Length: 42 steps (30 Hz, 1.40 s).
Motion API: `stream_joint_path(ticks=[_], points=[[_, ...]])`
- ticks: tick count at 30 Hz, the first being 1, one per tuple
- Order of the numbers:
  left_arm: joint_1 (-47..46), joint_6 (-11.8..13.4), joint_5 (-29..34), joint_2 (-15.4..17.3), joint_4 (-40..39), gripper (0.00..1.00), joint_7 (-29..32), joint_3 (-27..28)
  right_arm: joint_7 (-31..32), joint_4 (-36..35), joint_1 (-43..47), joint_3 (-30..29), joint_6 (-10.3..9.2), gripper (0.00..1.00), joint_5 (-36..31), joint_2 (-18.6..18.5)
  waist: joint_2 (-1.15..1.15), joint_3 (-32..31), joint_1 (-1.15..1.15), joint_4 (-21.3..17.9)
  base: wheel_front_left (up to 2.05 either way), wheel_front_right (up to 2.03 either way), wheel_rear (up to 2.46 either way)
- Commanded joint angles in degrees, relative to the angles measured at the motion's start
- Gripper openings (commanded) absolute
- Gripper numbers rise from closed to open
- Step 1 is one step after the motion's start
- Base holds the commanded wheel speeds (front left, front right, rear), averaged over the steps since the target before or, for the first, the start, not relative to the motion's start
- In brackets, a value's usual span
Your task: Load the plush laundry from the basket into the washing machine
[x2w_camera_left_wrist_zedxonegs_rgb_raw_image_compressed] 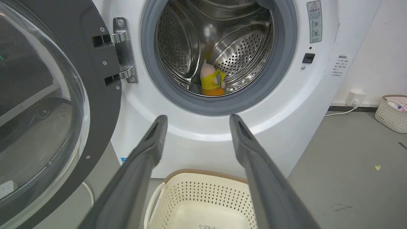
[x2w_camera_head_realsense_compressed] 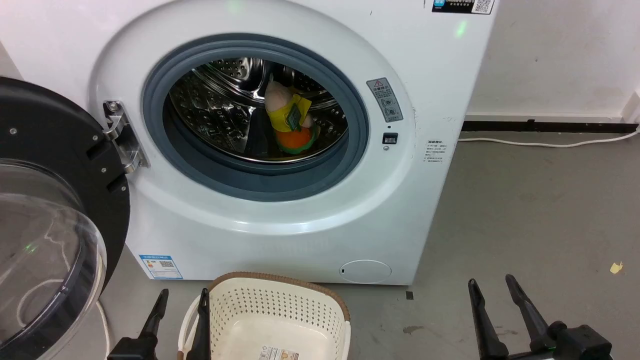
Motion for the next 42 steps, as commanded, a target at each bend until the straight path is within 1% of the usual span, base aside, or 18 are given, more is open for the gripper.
stream_joint_path(ticks=[1,42], points=[[0.1,-0.3,0.0,-0.4,-0.1,0.0,0.0,0.4,0.0,0.1,0.0,0.0,0.0,0.0,0.0,0.0,0.0,0.0,0.0,0.1,0.0,0.0,0.0],[-1.8,-2.4,4.9,-3.6,-1.0,0.0,4.4,3.3,4.3,-0.6,-2.0,-1.2,0.01,0.0,-3.4,0.0,0.0,0.4,0.0,1.0,0.0,0.0,0.0]])
